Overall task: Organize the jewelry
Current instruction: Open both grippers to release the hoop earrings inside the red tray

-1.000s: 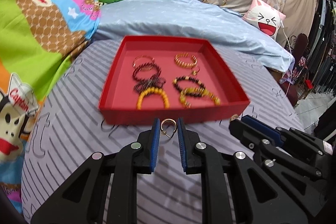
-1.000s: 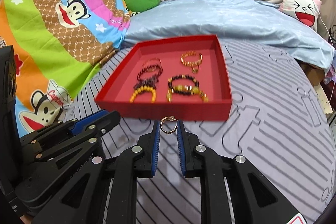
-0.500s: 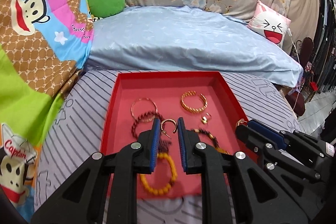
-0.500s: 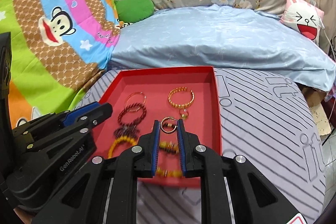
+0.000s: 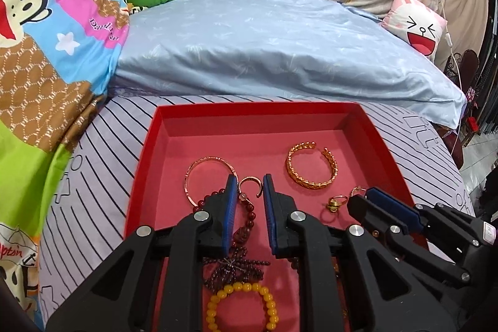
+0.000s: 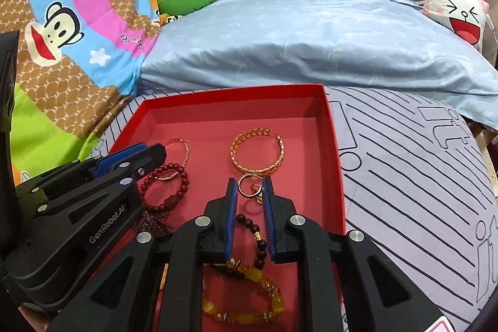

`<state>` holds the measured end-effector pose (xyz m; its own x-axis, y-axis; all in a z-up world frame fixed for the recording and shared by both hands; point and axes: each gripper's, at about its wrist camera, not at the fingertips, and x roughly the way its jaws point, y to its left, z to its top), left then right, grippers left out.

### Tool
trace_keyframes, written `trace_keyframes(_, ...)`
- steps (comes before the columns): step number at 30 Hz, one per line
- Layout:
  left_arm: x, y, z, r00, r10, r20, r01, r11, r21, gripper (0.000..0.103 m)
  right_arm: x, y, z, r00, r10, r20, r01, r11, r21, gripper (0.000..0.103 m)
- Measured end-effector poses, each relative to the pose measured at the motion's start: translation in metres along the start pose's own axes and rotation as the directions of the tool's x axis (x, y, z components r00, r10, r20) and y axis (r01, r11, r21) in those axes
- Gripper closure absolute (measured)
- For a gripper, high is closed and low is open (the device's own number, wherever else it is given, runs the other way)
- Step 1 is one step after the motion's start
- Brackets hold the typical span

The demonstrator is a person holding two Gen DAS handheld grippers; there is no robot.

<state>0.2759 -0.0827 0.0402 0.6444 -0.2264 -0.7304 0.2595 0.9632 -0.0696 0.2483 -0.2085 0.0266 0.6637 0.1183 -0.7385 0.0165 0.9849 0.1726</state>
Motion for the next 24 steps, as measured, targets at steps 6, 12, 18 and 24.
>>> trace_keyframes(6, 0.007, 0.001, -0.002, 1.000, -0.007, -0.012, 0.007, 1.000, -0.003, 0.086, 0.007, 0.000, 0.000, 1.000, 0.002, -0.008, -0.001, 1.000, 0.008, 0.087)
trace_keyframes(12, 0.010, 0.001, -0.002, 1.000, -0.017, -0.023, 0.017, 1.000, -0.007, 0.086, 0.009, 0.001, 0.000, 1.000, -0.007, -0.010, 0.007, 1.000, 0.007, 0.087)
trace_keyframes(18, 0.012, 0.001, -0.002, 1.000, -0.013, -0.026, 0.013, 1.000, -0.003, 0.086, 0.011, 0.000, 0.000, 1.000, -0.009, -0.015, 0.009, 1.000, 0.013, 0.087)
trace_keyframes(24, 0.014, 0.003, -0.002, 1.000, -0.007, -0.031, 0.007, 1.000, -0.008, 0.079, 0.010, 0.001, -0.001, 1.000, -0.016, -0.006, 0.016, 1.000, 0.015, 0.085)
